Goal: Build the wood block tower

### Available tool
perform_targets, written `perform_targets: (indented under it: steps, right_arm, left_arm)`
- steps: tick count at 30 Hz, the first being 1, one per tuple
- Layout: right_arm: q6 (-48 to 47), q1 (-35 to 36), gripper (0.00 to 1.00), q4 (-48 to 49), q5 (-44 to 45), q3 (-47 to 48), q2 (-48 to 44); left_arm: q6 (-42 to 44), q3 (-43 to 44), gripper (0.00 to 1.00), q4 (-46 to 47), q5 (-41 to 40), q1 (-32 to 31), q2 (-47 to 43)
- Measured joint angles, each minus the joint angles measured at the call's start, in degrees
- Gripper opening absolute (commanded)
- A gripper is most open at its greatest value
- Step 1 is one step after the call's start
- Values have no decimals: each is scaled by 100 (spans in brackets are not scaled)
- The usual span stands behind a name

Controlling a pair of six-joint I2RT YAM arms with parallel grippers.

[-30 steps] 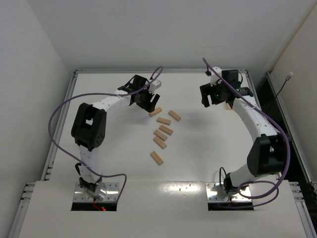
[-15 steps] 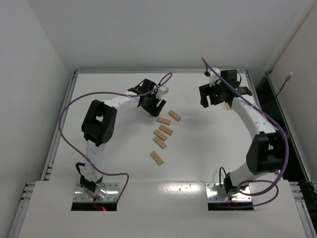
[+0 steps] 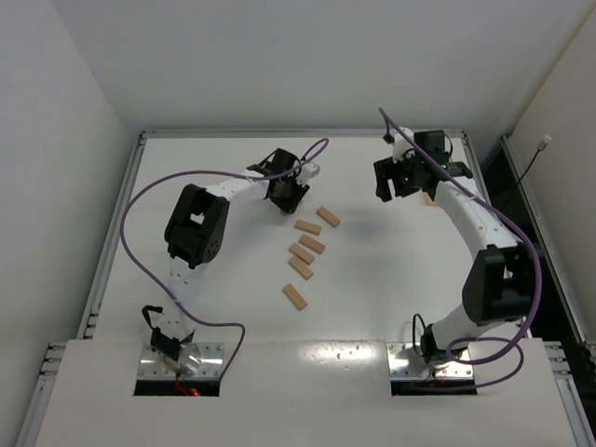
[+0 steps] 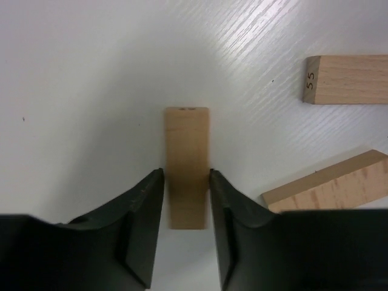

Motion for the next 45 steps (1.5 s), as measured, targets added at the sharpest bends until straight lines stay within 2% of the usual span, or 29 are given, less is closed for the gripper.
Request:
perform_targets:
  steps: [2, 3, 4, 10, 19, 26, 32, 37, 45]
  right_arm:
    - [2, 0, 67, -2, -4, 0, 20]
    - [2, 2, 67, -11, -4, 0, 26]
    - [2, 0, 67, -35, -4, 9, 31]
    - [4, -33, 66, -131, -24, 37, 37]
    - [20, -68, 63, -186, -136, 42, 37]
    - [37, -68, 62, -225, -208, 42, 37]
    - [129, -68, 59, -238, -262, 42, 37]
    - [328, -68, 59, -273, -304, 81, 59]
    - [682, -61, 60, -275, -352, 118, 219]
  left_arm:
    - [33, 55, 18, 11, 0, -15, 42]
    - [55, 66, 2, 15, -2, -28, 48]
    - [90, 68, 0, 4, -2, -52, 48]
    - [339, -90, 0, 68, 11, -256, -42]
    - [793, -1718, 0, 321, 337, -1198, -1069]
    - [678, -2481, 0, 411, 608, -1423, -1600]
    - [-164, -2374, 0, 319, 385, -1121, -1624]
    - [-1462, -1768, 0, 278, -758, -754, -1624]
    - [-3510, -1239, 0, 133, -1917, -852, -1462]
